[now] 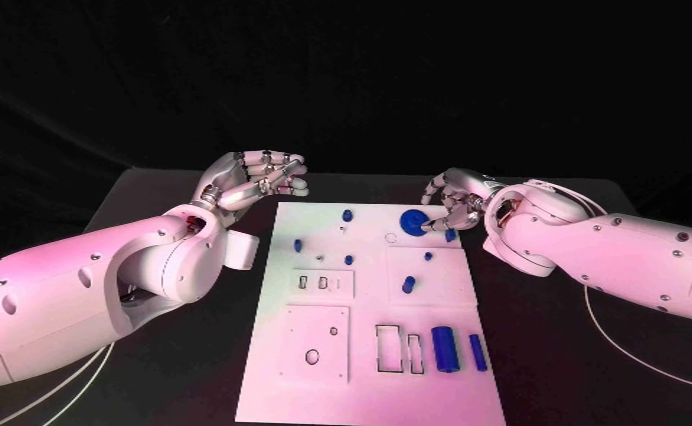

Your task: Assemble the parts on the task board

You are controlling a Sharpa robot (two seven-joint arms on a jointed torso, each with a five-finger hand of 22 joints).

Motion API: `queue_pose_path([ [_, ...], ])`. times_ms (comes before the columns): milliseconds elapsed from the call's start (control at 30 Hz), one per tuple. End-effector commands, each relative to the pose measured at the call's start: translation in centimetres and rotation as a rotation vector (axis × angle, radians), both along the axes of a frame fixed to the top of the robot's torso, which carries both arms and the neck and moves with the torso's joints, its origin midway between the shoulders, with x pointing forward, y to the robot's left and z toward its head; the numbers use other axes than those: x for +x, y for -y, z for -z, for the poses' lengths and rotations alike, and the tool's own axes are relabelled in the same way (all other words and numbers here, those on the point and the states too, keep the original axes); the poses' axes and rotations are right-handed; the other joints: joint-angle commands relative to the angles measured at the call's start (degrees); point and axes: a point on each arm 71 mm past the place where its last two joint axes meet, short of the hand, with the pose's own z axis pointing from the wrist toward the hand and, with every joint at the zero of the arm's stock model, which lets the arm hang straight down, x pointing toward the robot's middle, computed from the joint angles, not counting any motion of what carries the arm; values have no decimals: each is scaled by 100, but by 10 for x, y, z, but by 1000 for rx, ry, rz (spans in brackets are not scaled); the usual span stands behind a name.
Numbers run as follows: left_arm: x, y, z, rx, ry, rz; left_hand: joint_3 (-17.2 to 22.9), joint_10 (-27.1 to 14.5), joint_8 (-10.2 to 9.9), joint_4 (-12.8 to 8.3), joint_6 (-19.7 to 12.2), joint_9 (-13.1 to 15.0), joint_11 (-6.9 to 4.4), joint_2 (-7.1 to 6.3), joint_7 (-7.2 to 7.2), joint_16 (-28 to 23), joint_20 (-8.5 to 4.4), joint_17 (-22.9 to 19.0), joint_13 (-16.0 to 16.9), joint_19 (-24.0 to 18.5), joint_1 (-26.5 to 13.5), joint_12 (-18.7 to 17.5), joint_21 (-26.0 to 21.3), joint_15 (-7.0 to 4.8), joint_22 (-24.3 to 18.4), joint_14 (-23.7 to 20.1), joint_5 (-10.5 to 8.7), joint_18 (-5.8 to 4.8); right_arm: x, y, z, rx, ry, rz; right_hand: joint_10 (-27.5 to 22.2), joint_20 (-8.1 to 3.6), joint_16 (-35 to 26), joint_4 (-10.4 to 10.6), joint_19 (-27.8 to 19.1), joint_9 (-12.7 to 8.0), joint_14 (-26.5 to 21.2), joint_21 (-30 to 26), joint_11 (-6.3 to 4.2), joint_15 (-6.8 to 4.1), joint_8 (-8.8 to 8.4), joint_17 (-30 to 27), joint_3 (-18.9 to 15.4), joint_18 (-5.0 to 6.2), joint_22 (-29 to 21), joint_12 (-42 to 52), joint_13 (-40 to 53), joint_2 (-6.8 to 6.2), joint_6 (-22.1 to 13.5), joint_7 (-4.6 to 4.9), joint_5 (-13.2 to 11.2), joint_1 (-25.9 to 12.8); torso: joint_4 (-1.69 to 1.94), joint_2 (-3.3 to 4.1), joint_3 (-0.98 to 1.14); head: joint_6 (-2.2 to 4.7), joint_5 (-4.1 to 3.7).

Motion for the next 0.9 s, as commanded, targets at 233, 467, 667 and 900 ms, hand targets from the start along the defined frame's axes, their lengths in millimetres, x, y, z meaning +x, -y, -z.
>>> queue_pose_path([
  [233, 0, 3, -1, -14, 3, 24, 42, 46, -11, -4, 15, 8, 12, -19, 8, 14, -10, 14, -2, 5, 6, -28, 26, 17, 8, 3, -23, 60, 5, -3, 6, 14, -60, 13, 112, 4, 59, -2, 85, -31, 461, 78, 2, 34, 46, 792, 65, -108, 191, 175, 196, 112, 113, -28, 162, -55, -10, -3, -14, -38, 5],
  [467, 0, 5, -1, -15, 2, 27, 42, 46, -11, -4, 15, 8, 12, -19, 8, 14, -10, 14, -2, 5, 6, -28, 26, 17, 8, 3, -23, 60, 7, -6, 8, 15, -62, 11, 165, 2, 73, -9, 110, -55, 469, 109, -4, 30, 43, 836, 122, -117, 236, 250, 283, 151, 166, -35, 179, -51, 4, -10, -11, -70, -3],
  [667, 0, 4, -1, -14, 2, 26, 42, 46, -11, -4, 15, 8, 12, -19, 8, 14, -10, 14, -2, 5, 6, -28, 26, 17, 8, 3, -23, 60, 7, -9, 12, 12, -73, 6, 201, 0, 81, -12, 118, -70, 474, 120, -7, 28, 35, 865, 151, -120, 251, 297, 338, 159, 193, -37, 181, -42, -2, -6, -3, -91, 11],
  [900, 0, 3, -1, -14, 1, 26, 42, 46, -11, -4, 15, 8, 12, -19, 8, 14, -10, 14, -2, 5, 6, -28, 26, 17, 8, 3, -23, 60, 7, -10, 16, 5, -80, 3, 229, -1, 87, -12, 126, -85, 478, 131, -9, 26, 27, 883, 180, -123, 269, 333, 380, 165, 221, -39, 179, -36, -6, -5, 0, -98, 10],
])
